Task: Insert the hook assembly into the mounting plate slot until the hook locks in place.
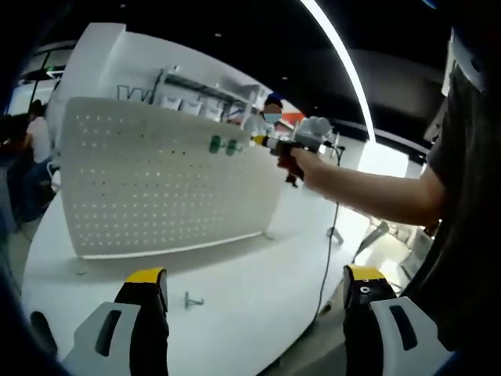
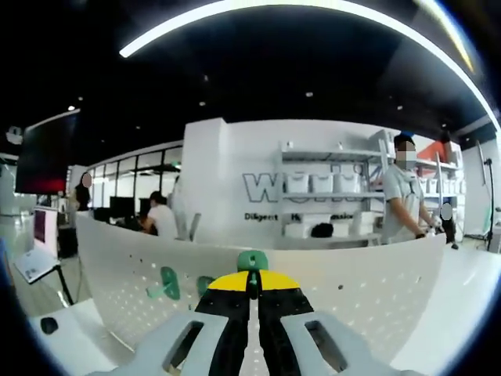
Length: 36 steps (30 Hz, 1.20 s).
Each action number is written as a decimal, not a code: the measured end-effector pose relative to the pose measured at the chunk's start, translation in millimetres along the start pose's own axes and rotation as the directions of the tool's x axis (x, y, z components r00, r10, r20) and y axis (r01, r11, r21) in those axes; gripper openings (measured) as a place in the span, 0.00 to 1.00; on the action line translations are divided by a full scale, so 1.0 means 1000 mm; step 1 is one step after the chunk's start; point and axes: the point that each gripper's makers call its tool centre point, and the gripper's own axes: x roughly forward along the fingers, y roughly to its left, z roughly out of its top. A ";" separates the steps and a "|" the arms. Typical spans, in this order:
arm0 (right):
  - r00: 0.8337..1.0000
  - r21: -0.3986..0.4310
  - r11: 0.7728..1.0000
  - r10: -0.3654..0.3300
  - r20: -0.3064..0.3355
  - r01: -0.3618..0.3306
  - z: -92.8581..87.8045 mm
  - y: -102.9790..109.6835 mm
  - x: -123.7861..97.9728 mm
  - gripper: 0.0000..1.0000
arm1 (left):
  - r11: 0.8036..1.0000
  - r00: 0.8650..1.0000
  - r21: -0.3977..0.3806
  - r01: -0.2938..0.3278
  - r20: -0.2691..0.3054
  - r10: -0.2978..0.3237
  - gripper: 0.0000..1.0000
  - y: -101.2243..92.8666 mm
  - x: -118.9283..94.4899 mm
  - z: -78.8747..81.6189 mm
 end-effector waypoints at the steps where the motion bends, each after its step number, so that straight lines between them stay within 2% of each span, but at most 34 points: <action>1: 1.000 0.001 1.000 0.000 0.001 0.000 0.000 0.000 0.001 0.00 | 1.000 1.000 -0.002 -0.002 0.001 0.002 0.96 0.000 0.000 0.000; 4: 1.000 0.016 1.000 -0.006 -0.001 0.006 -0.003 -0.007 0.008 0.01 | 1.000 1.000 0.005 -0.007 -0.004 0.007 0.95 0.002 0.000 -0.001; 6: 1.000 0.019 1.000 -0.012 -0.002 0.012 -0.005 -0.009 0.009 0.01 | 0.999 1.000 0.048 -0.016 0.004 0.016 0.92 0.002 -0.001 0.002; 13: 1.000 0.012 1.000 -0.023 -0.007 0.023 -0.012 -0.007 0.008 0.01 | 0.999 1.000 0.024 -0.023 0.013 0.023 0.96 0.005 -0.001 0.004; 20: 0.999 0.009 0.999 -0.036 -0.005 0.036 -0.017 -0.005 0.006 0.01 | 0.999 0.999 0.028 -0.041 0.013 0.040 0.96 0.009 -0.003 0.004; 23: 0.999 0.040 0.998 -0.041 -0.015 0.041 -0.023 -0.003 0.006 0.01 | 0.999 0.999 0.021 -0.043 0.007 0.043 0.96 0.010 -0.003 0.002; 36: 0.998 0.014 0.998 -0.060 -0.036 0.061 -0.030 -0.004 0.007 0.01 | 0.999 0.999 0.025 -0.042 0.011 0.042 0.96 0.010 -0.003 0.003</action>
